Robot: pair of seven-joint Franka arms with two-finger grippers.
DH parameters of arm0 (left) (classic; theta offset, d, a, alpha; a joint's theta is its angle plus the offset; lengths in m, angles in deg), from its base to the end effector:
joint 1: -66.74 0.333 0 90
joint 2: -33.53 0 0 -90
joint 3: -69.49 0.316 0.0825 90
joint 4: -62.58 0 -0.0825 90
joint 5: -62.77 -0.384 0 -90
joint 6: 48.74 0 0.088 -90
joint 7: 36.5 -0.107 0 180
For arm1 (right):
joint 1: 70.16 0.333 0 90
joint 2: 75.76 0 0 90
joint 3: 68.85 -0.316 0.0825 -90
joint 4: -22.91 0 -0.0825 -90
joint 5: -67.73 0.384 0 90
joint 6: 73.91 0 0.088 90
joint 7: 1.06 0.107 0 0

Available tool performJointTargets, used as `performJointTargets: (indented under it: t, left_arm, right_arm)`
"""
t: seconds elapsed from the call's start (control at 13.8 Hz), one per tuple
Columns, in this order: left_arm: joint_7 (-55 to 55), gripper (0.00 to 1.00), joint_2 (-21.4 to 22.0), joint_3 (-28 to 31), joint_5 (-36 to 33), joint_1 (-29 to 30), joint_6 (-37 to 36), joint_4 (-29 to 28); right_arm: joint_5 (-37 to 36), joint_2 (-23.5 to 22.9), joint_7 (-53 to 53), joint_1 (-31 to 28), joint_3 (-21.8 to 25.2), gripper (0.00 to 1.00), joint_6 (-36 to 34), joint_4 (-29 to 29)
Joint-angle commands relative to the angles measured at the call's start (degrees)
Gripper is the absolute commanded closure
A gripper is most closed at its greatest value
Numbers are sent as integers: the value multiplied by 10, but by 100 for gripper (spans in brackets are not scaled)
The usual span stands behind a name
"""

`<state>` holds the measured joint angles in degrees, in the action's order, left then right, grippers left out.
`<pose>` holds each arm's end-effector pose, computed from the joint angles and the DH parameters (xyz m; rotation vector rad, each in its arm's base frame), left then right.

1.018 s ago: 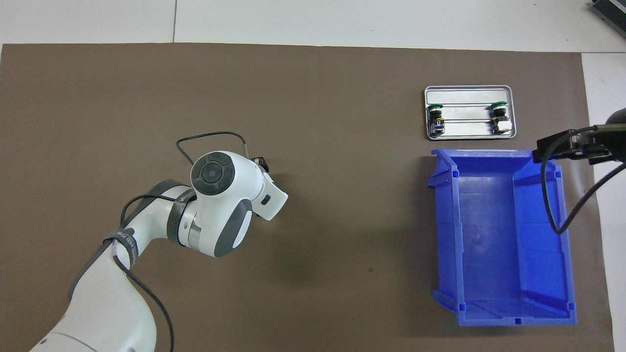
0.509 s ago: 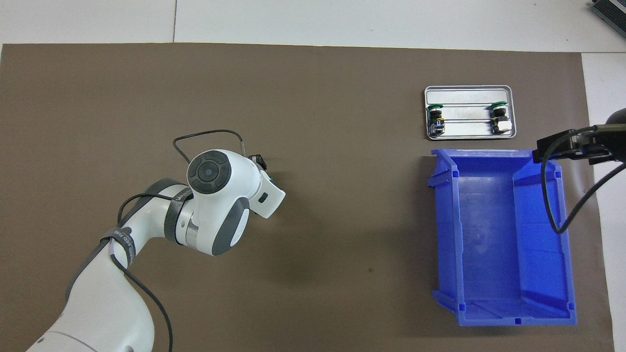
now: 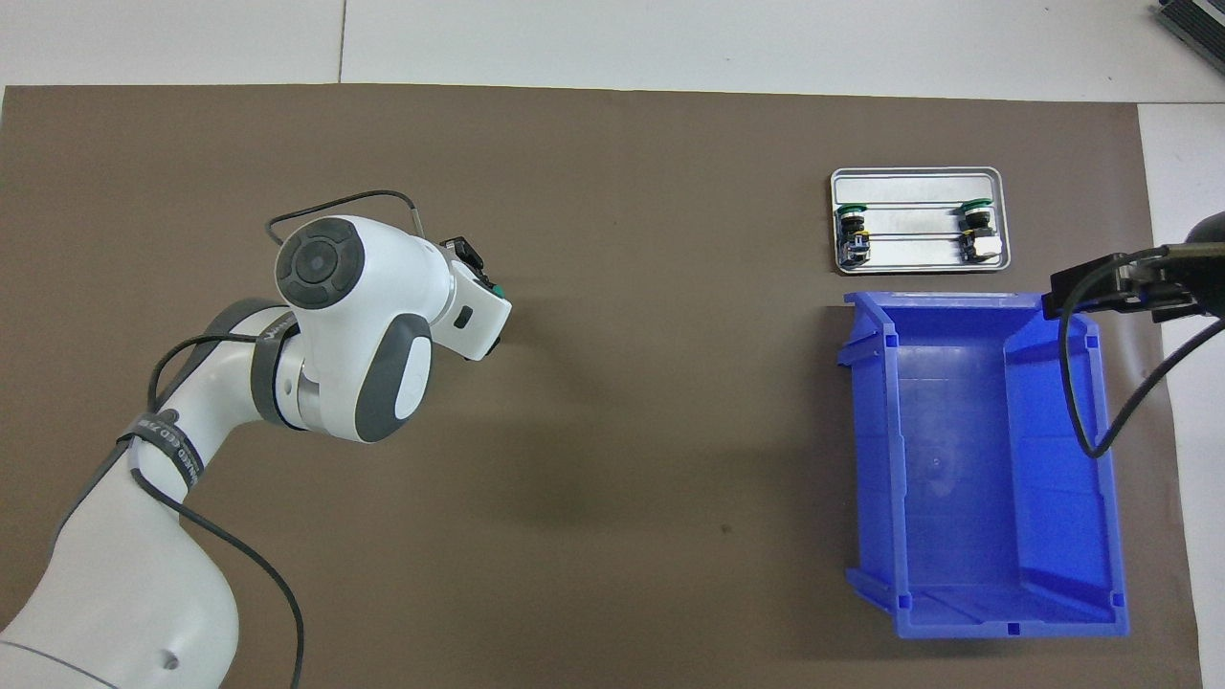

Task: Place and press button with both arms

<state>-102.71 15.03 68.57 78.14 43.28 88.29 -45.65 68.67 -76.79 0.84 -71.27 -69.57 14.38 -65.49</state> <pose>0.5836 -0.2663 0.3537 2.2895 -1.9272 0.3605 0.5572 -0.0021 0.6251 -3.1245 0.0619 0.0314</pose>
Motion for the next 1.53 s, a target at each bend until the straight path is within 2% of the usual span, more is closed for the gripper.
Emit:
performJointTargets:
  t: [0.0,0.22,0.36,0.58,0.73,0.87,1.09,1.31,1.45]
  left_arm:
    - [-58,93,2,-4,81,31,-57,28]
    - [-103,94,3,-7,147,81,-137,52]
    - [-180,93,14,-6,251,106,-143,41]
    - [-225,92,21,-6,297,126,-149,27]
    - [-281,86,34,-6,382,137,-147,-2]
    - [-368,85,55,-3,475,144,-143,-52]
    - [-425,81,62,-3,531,145,-143,-90]
    - [-521,75,67,-3,657,145,-143,-140]
    - [-548,68,71,-4,695,144,-147,-162]
  right_arm:
    - [8,15,-14,-6,-4,0,4,-16]
    - [8,15,-14,-6,-4,0,4,-16]
    - [8,15,-14,-6,-4,0,5,-16]
    - [8,15,-14,-6,-4,0,5,-16]
    - [8,15,-14,-6,-4,0,4,-16]
    - [8,15,-14,-6,-4,0,4,-16]
    - [8,15,-14,-7,-4,0,4,-16]
    - [8,15,-14,-6,-4,0,4,-16]
    - [8,15,-14,-6,-4,0,4,-16]
